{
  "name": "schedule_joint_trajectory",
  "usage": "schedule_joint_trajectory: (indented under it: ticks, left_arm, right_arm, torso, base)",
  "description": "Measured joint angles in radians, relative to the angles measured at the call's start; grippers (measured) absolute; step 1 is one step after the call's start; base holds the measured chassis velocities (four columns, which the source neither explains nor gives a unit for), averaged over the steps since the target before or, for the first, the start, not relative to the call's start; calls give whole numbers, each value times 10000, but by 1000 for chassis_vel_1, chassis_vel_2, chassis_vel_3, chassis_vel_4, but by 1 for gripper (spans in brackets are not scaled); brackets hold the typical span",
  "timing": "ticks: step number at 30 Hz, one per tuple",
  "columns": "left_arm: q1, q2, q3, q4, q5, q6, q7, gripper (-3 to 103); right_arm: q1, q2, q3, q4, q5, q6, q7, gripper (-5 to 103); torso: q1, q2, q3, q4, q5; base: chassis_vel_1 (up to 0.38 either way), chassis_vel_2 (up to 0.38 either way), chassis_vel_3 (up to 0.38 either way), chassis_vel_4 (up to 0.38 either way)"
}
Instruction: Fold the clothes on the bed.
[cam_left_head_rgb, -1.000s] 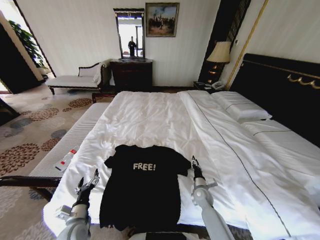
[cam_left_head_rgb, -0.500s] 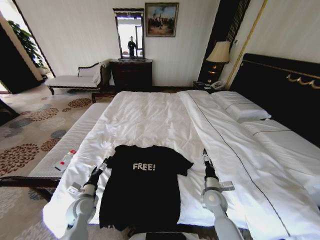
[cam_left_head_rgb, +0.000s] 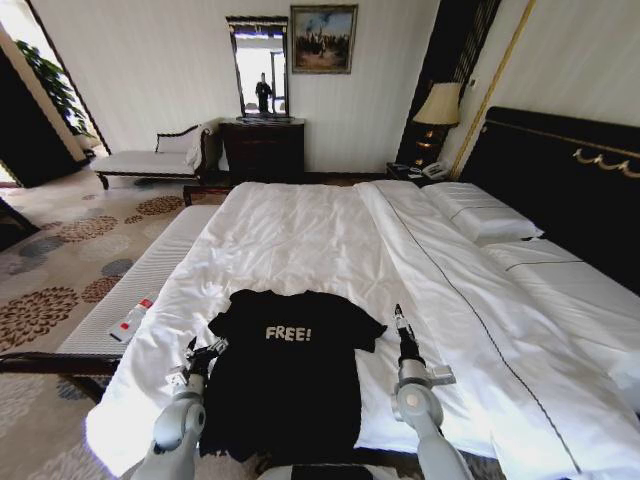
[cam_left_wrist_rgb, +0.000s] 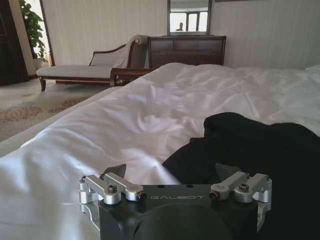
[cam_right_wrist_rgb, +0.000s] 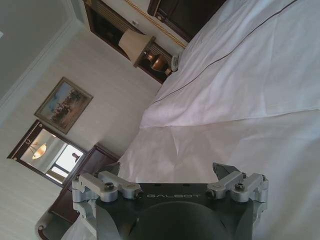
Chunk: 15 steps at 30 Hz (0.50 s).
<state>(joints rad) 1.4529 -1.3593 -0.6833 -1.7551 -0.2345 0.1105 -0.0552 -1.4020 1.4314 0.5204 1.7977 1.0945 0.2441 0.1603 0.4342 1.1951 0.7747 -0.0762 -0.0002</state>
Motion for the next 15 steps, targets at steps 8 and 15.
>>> schedule_joint_trajectory:
  ticks: [8,15]
  left_arm:
    - [-120,1046,-20,558,432,215,28,100]
    - [254,943,-22,847,255,-483,716,100]
  right_arm:
    - [4,89,-61,-123,-105,-17,104,100]
    - [-2,148,-92,-253,-295,-20,214,100]
  torso:
    - [0,0,0,-2,1]
    - [0,0,0,-1,1]
  base:
    - [0,0,0,0]
    - [0,0,0,0]
